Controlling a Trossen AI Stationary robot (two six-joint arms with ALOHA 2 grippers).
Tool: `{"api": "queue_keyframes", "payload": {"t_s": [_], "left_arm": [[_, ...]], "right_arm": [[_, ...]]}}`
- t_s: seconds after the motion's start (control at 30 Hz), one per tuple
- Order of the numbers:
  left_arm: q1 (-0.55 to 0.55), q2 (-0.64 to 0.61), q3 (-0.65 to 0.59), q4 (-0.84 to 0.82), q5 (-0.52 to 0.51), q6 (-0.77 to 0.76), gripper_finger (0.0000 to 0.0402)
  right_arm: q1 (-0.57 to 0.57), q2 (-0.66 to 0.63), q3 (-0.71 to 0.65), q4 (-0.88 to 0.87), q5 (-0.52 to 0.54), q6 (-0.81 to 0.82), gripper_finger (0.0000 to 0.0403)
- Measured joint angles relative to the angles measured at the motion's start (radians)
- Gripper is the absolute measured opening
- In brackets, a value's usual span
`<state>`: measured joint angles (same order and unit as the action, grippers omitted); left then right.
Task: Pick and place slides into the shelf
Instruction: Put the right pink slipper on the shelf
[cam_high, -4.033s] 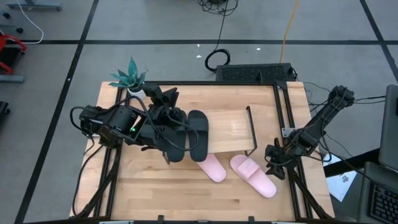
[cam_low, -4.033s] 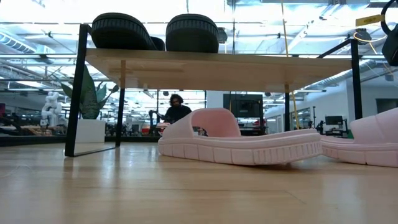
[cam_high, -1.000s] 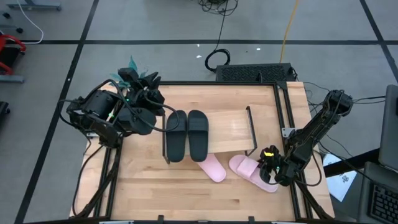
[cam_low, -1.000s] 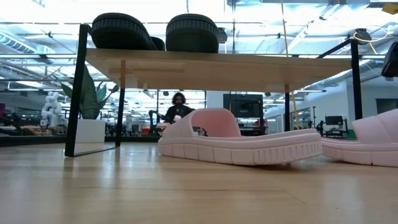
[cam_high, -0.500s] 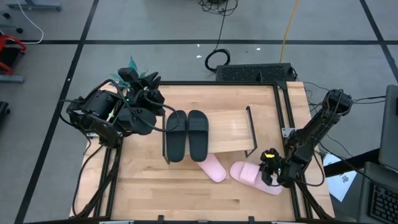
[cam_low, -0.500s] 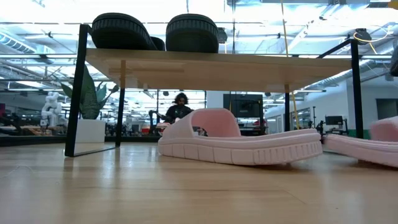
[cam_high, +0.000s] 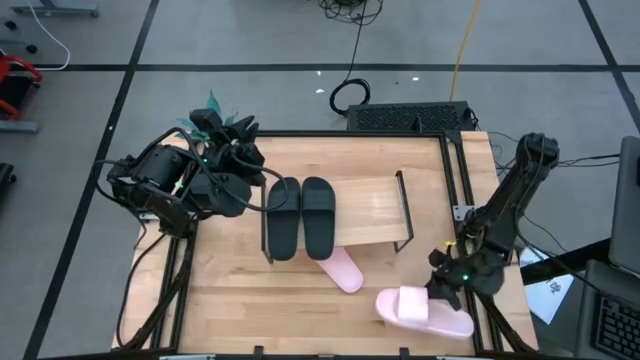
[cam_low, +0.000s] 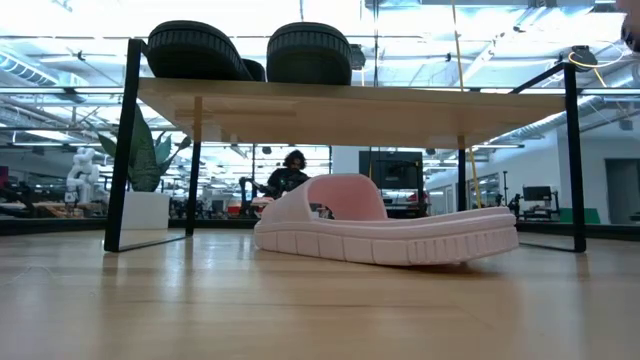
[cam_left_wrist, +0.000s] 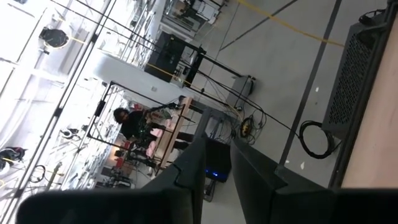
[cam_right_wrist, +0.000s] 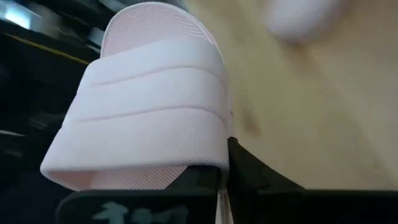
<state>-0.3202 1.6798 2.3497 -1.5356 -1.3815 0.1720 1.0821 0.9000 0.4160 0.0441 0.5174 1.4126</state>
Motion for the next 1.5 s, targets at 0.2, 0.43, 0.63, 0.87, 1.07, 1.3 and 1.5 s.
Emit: {"api": "queue_keyframes", "payload": {"t_s": [0.2, 0.43, 0.63, 0.87, 1.07, 1.3, 1.5], "left_arm": [[0.000, 0.000, 0.000, 0.000, 0.000, -0.026, 0.0081], [0.000, 0.000, 0.000, 0.000, 0.000, -0.051, 0.0081], [0.000, 0.000, 0.000, 0.000, 0.000, -0.055, 0.0081], [0.000, 0.000, 0.000, 0.000, 0.000, -0.051, 0.0081], [0.000, 0.000, 0.000, 0.000, 0.000, -0.071, 0.0081], [0.000, 0.000, 0.000, 0.000, 0.000, -0.095, 0.0081], [0.000, 0.000, 0.000, 0.000, 0.000, -0.100, 0.0081]], "right_arm": [[-0.002, -0.078, 0.000, 0.314, 0.248, -0.257, 0.0001], [-0.002, -0.093, 0.018, 0.737, 0.557, -0.737, 0.0000], [-0.003, -0.046, 0.233, 0.755, 0.863, -1.183, 0.0000], [-0.069, 0.119, 0.566, 0.753, 1.054, -1.520, 0.0000], [-0.231, 0.246, 0.695, 0.747, 1.054, -1.634, 0.0000], [-0.352, 0.297, 0.683, 0.749, 1.056, -1.623, 0.0000], [-0.388, 0.339, 0.682, 0.750, 1.054, -1.606, 0.0000]]}}
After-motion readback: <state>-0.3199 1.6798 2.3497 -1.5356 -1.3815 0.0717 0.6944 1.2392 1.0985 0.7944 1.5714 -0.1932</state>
